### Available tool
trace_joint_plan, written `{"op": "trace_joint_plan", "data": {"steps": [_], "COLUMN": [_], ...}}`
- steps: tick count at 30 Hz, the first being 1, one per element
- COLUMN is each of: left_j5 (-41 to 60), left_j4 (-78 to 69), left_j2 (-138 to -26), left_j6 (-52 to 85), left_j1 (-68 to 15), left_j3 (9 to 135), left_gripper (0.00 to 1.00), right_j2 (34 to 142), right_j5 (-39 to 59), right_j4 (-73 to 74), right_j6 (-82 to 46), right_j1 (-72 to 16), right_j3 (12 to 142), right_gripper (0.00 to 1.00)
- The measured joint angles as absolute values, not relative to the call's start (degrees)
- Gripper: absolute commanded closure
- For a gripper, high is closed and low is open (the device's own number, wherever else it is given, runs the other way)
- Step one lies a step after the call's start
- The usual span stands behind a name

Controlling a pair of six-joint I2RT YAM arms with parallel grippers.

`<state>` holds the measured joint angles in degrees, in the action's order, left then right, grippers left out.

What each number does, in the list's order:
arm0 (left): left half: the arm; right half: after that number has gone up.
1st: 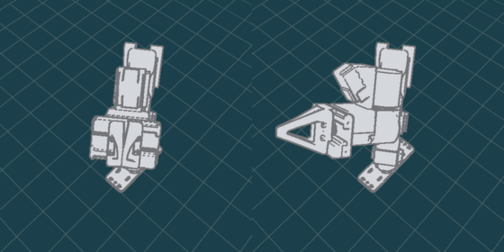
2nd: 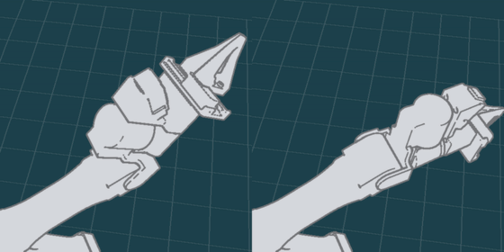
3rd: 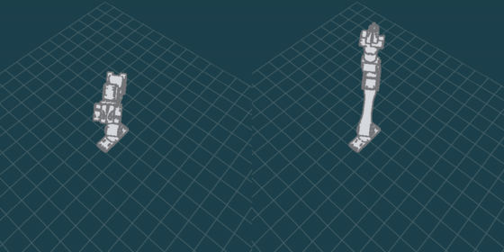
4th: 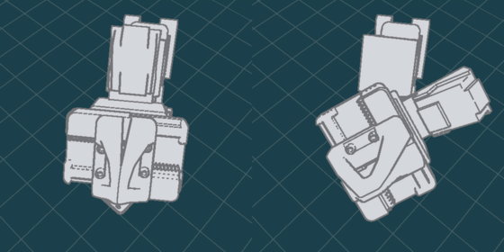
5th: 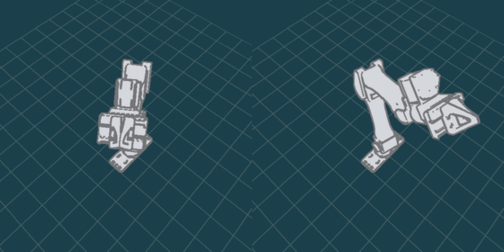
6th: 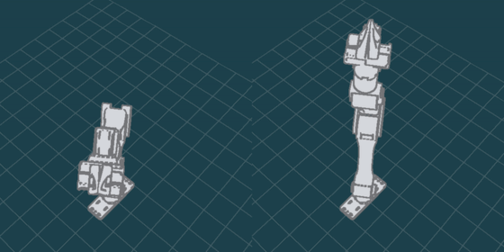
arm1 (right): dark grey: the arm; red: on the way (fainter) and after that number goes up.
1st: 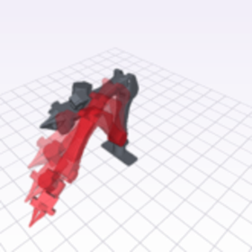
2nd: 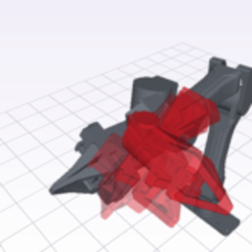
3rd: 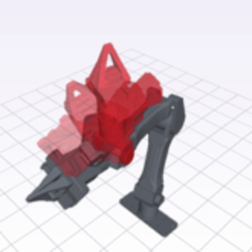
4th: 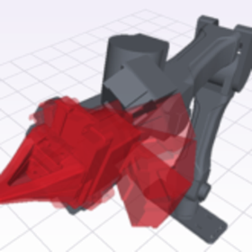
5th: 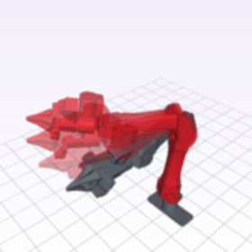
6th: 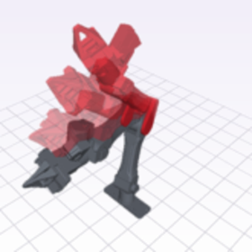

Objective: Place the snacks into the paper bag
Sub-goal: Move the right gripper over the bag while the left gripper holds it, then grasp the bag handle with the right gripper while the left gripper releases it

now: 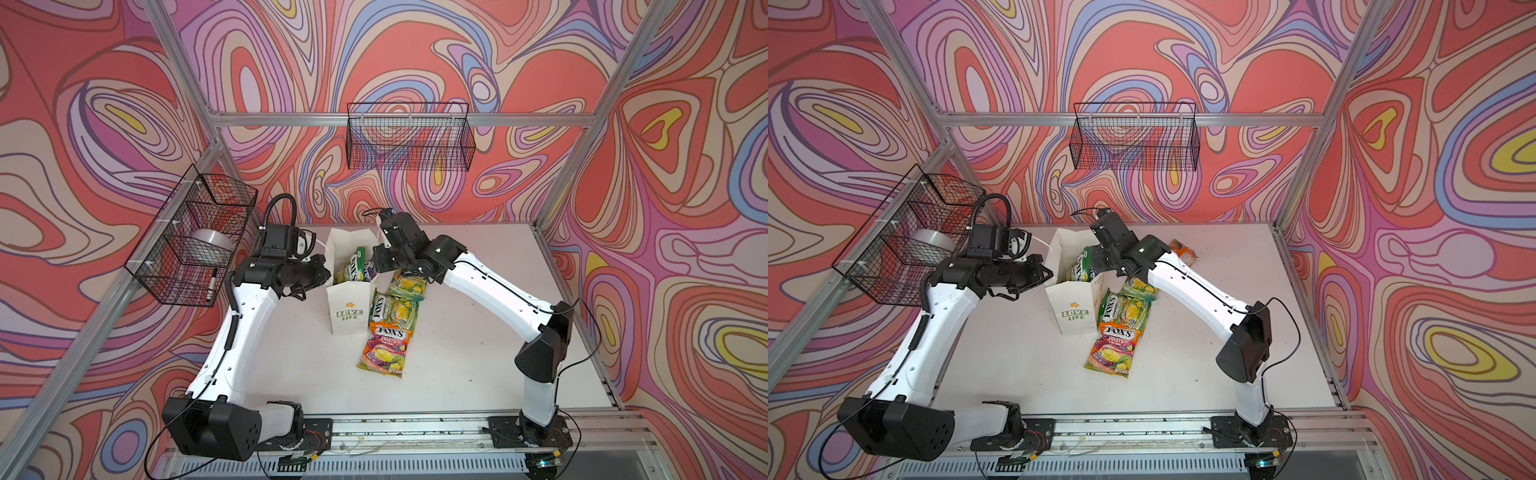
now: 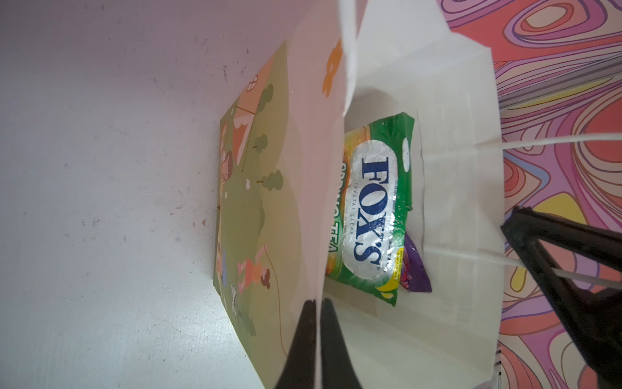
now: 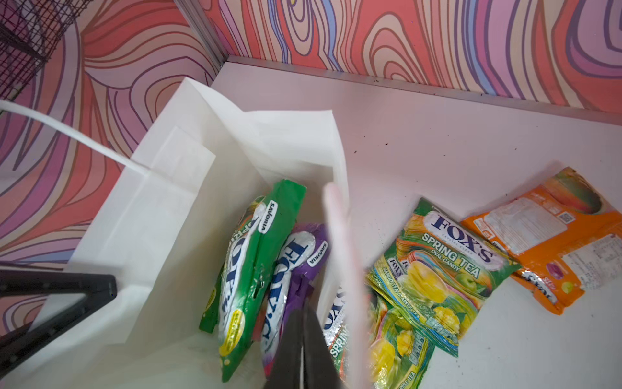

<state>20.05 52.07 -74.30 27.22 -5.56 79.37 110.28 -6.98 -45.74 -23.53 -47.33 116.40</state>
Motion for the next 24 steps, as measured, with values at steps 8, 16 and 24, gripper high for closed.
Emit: {"op": "trace_joint_plan", "data": {"steps": [8,16,24], "left_j5": [17.5,14.0,10.0], "left_j4": [52.9,58.6,62.7], "left_j2": [-74.3,-74.3,-75.8], "left_j6": [26.9,27.2,27.8], "left_j1": [-5.6,-5.6,-14.1], "left_j3": [79.6,88.2,101.1], "left_gripper": [1.00,1.00,1.00], "right_j2": [113.0,116.0,113.0], "right_j5": [-2.4,2.3,1.6], "right_j4": [-46.4,-48.6,-48.9], "right_j6": [-22.0,-19.8,-17.4], "right_j1": [-47.3,-47.3,-47.2], "right_j3": [123.7,135.4,137.2], "right_gripper": [1.00,1.00,1.00]}}
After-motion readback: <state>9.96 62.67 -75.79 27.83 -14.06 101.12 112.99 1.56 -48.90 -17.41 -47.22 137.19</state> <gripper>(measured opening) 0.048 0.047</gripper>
